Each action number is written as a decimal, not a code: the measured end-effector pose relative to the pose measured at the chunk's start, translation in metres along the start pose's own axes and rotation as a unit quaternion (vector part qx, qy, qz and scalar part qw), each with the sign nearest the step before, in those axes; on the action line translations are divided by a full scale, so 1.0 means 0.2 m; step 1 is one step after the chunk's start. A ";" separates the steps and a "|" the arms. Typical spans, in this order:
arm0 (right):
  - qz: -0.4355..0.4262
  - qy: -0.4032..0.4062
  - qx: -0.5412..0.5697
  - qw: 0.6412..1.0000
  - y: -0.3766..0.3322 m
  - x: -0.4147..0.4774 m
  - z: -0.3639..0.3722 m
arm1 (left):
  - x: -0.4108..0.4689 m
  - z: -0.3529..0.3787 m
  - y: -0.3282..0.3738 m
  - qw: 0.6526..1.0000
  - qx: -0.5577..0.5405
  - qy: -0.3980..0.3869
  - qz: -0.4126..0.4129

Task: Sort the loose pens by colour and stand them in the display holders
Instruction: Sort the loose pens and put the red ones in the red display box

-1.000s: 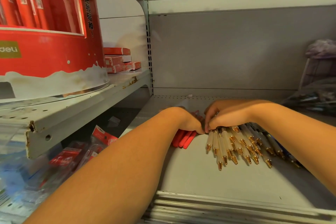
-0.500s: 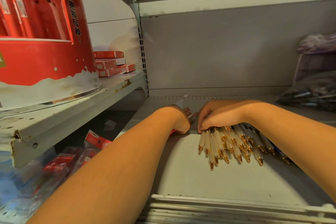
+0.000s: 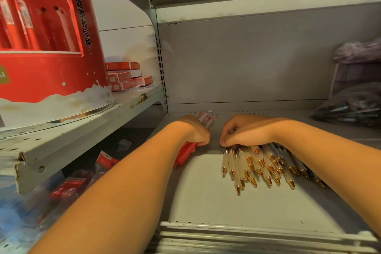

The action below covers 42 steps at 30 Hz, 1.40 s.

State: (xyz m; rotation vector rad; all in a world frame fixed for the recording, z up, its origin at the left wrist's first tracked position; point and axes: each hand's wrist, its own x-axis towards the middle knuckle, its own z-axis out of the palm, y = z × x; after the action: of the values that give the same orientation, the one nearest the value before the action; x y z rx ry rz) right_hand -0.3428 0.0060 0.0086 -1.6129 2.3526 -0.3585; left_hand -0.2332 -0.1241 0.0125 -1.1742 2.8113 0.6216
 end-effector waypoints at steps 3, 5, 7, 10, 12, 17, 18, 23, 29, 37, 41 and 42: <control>-0.008 0.041 0.035 0.999 0.00 0.00 -0.01 | -0.01 -0.04 -0.02 0.990 -0.140 -0.001 0.010; -0.010 0.080 0.078 0.994 -0.01 0.00 -0.02 | -0.03 -0.05 -0.02 0.975 -0.218 0.016 0.031; -0.010 0.136 0.154 0.978 -0.02 0.01 -0.04 | -0.06 -0.06 0.00 0.957 -0.277 0.043 0.069; -0.011 0.189 0.348 0.918 -0.06 0.00 -0.05 | -0.09 -0.05 0.03 0.927 -0.351 0.061 0.117; -0.014 0.196 0.444 0.874 -0.09 -0.02 -0.06 | -0.12 -0.05 0.05 0.903 -0.399 0.068 0.144; -0.017 0.230 0.521 0.822 -0.13 -0.09 -0.08 | -0.19 -0.03 0.09 0.848 -0.499 0.052 0.171; -0.019 0.239 0.526 0.816 -0.14 -0.11 -0.09 | -0.20 -0.04 0.09 0.837 -0.518 0.042 0.174; -0.049 0.304 0.543 0.782 -0.19 -0.24 -0.13 | -0.30 -0.02 0.14 0.774 -0.597 0.036 0.206; -0.084 0.388 0.588 0.705 -0.18 -0.46 -0.15 | -0.42 0.05 0.24 0.708 -0.659 0.007 0.253; -0.115 0.389 0.680 0.611 -0.06 -0.83 -0.18 | -0.66 0.18 0.57 0.639 -0.689 -0.056 0.338; -0.130 0.388 0.692 0.595 0.07 -1.05 -0.19 | -0.77 0.28 0.79 0.613 -0.685 -0.104 0.379; -0.131 0.390 0.693 0.592 0.11 -1.11 -0.19 | -0.80 0.31 0.84 0.609 -0.682 -0.115 0.388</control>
State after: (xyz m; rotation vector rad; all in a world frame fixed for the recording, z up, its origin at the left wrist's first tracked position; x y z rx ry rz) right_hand -0.2994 0.2237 0.0540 -0.8565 1.0857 -2.5237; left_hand -0.2430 0.1136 0.0437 0.4875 2.0556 2.9003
